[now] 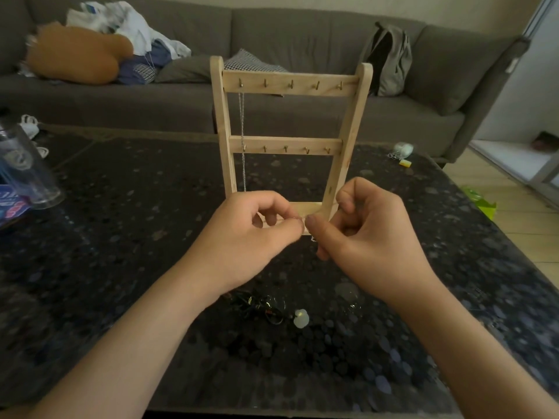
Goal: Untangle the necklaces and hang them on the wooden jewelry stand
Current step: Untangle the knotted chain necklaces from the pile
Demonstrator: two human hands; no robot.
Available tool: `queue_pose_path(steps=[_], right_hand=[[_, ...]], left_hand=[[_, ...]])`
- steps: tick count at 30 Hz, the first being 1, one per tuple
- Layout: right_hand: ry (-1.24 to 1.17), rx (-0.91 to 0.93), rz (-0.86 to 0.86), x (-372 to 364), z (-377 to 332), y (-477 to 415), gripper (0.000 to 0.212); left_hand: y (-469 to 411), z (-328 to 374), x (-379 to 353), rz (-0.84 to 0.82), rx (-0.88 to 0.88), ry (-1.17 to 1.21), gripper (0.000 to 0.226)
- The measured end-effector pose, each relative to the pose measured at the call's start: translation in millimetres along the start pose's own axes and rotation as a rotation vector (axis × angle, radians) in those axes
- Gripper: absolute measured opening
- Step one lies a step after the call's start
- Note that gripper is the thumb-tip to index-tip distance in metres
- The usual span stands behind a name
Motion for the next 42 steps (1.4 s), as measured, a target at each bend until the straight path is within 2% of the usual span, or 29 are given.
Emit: queue_pose_path(steps=[4,7,10,12,15,20,24,28,31,37,42], right_hand=[[0.137,-0.013,0.057,0.0,4.8,-1.3,0.040],[0.195,-0.024,0.072,0.2,6.1,-1.6,0.040],[0.196,-0.038,0.075,0.0,5.9,-1.4,0.039],[0.217,-0.037,0.099,0.3,5.1,-1.1,0.040],[0.285,-0.029,0.163,2.9,2.8,-0.3,0.043],[0.342,-0.005,0.243,7.1,-1.5,3.2,0.047],[0.333,0.020,0.280,7.8,-3.7,3.8,0.048],[0.319,0.022,0.250,3.8,-0.9,3.3,0.046],[0.269,0.006,0.228,3.1,3.0,1.8,0.045],[0.163,-0.006,0.199,4.9,7.7,-1.8,0.020],[0.118,-0.003,0.147,4.2,11.0,-4.7,0.016]], left_hand=[[-2.4,-2.7,7.0,0.055,-0.041,-0.077,0.004],[-1.1,-0.9,9.0,0.118,-0.142,-0.259,0.016],[0.4,2.6,8.0,0.192,-0.196,-0.331,0.017],[-1.1,0.8,7.0,0.176,-0.125,-0.275,0.015],[-1.1,-1.8,4.9,0.103,0.008,-0.118,0.031],[1.2,5.6,3.9,0.040,0.010,0.005,0.013],[6.8,13.8,0.6,-0.019,-0.045,-0.089,0.018],[5.2,14.4,4.4,0.064,-0.115,-0.168,0.007],[4.4,11.5,5.5,0.084,-0.102,-0.241,0.002],[4.5,10.1,2.2,0.163,-0.218,-0.368,0.005],[10.0,15.7,1.1,0.241,-0.345,-0.473,0.009]])
Point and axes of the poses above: each hand's wrist, its own y-axis away from the middle knuckle, its own x-axis out of the back of the hand, z = x × y, the point moved 6 cm from there along -y, towards the middle knuckle, and after that the axes turned 13 degrees about y, right-handed, at the moved point
